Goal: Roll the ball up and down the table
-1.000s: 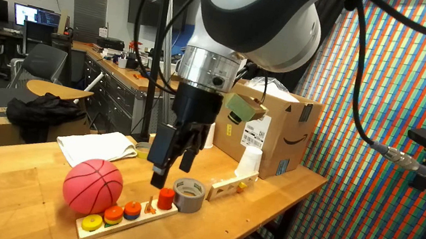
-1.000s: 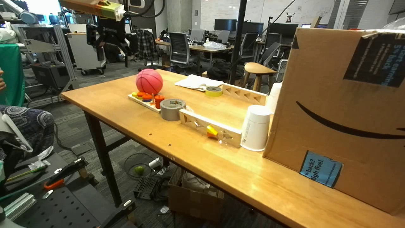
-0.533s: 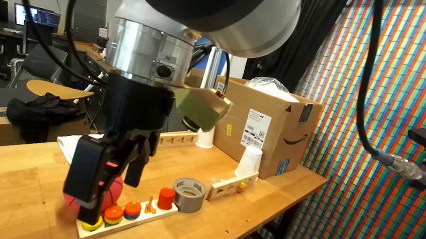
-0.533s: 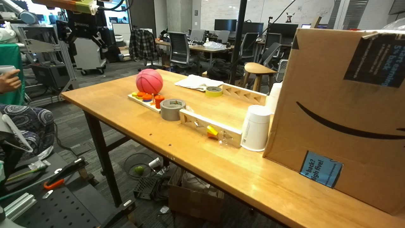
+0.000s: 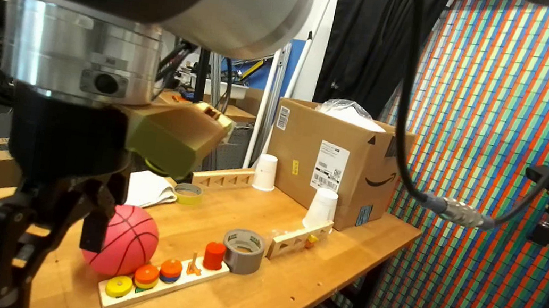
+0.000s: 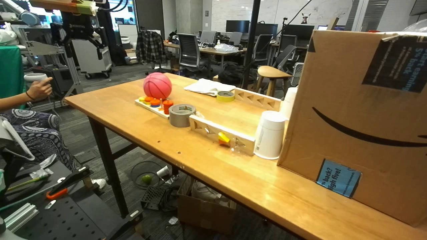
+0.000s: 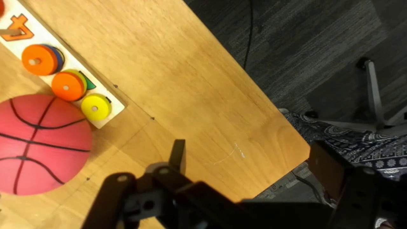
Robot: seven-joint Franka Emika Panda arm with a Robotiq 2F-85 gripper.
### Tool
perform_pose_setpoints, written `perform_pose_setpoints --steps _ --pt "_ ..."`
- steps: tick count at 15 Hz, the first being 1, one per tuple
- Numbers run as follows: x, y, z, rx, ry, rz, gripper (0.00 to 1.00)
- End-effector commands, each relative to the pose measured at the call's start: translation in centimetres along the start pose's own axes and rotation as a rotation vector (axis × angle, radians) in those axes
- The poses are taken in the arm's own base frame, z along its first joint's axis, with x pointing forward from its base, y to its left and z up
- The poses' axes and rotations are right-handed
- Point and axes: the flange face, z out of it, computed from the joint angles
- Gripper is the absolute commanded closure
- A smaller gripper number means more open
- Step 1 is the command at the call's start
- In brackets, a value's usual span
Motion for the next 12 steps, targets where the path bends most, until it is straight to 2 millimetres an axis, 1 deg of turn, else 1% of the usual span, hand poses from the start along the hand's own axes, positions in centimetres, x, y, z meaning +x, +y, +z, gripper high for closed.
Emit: perform_pose_setpoints --steps 1,3,4,5,7,9,11,12 --pt "5.2 -1.2 0.2 -0.013 0.001 -0.064 0.00" --pt "7.5 -1.7 0.8 -0.023 -0.001 -0.105 0.00" --pt "8.8 -1.7 1.1 -0.029 -0.003 -0.121 0.00" --pt "9.8 -1.5 1.4 -0.033 -0.003 -0.134 0.00" --pt "11.9 -0.5 2.0 -0.045 -0.006 -0.146 0.00" --pt "13.5 1.2 2.7 -0.052 -0.009 -0.145 0.00" --pt "14.5 3.5 3.5 -0.055 -0.021 -0.127 0.00" --pt "14.8 5.1 4.2 -0.056 -0.033 -0.106 0.00"
